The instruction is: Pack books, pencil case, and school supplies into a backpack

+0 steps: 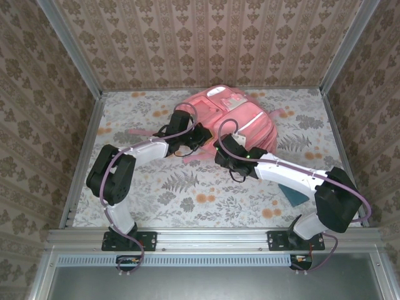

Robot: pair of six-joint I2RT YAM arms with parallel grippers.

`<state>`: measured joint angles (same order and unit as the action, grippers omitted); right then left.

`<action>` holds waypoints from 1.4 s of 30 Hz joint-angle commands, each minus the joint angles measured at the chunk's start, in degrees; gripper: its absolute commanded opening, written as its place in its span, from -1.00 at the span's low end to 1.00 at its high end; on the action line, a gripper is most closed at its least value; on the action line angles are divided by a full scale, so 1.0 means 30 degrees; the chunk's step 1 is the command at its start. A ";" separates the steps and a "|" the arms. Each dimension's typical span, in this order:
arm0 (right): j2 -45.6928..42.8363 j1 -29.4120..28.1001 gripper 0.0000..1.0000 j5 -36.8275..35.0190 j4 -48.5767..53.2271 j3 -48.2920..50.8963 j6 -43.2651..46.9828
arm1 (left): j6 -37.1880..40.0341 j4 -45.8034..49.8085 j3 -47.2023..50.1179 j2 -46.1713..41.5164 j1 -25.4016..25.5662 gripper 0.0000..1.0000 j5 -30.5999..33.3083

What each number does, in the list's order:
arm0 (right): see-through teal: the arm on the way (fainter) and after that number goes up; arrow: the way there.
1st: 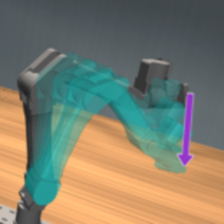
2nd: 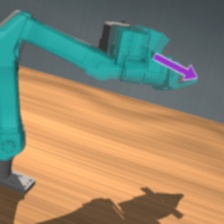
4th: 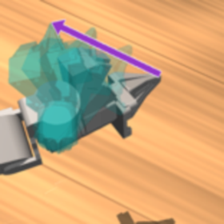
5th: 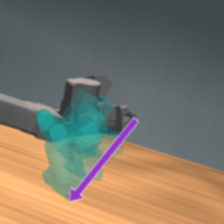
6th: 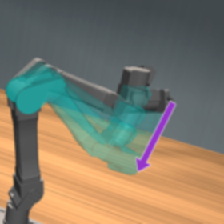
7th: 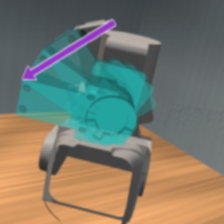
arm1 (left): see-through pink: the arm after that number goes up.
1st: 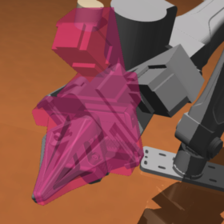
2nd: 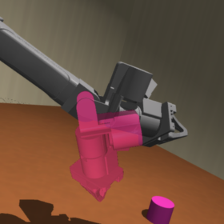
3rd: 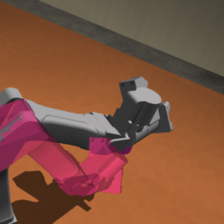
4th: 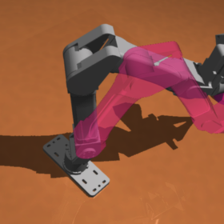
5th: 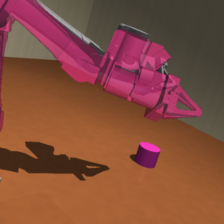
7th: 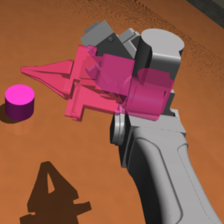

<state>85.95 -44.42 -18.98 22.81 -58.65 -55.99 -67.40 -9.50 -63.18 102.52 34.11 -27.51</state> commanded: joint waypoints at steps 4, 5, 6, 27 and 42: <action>0.1105 0.0230 -0.22 -0.1447 -0.0326 -0.0908 -0.0611 | -0.0297 -0.1547 -0.1052 -0.1156 0.0510 -1.00 -0.1745; 0.1225 0.0245 -0.25 -0.1549 -0.0361 -0.1018 -0.0690 | -0.0284 -0.1527 -0.1072 -0.1184 0.0540 -1.00 -0.1757; 0.1394 0.0232 -0.27 -0.1700 -0.0300 -0.1211 -0.0810 | -0.0284 -0.1529 -0.1089 -0.1185 0.0576 -1.00 -0.1738; 0.2832 0.0745 -0.54 -0.5743 0.2032 -0.2798 -0.0804 | -0.0109 -0.1120 -0.0795 -0.1238 0.0701 -1.00 -0.1367; -0.0260 0.1211 -1.00 -0.4221 0.5091 -0.2101 0.2208 | 0.0970 -0.0005 -0.0177 -0.1264 -0.0024 -1.00 -0.0342</action>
<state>88.75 -42.26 -28.82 33.50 -65.41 -53.93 -68.34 -11.14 -63.51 101.41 35.16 -28.03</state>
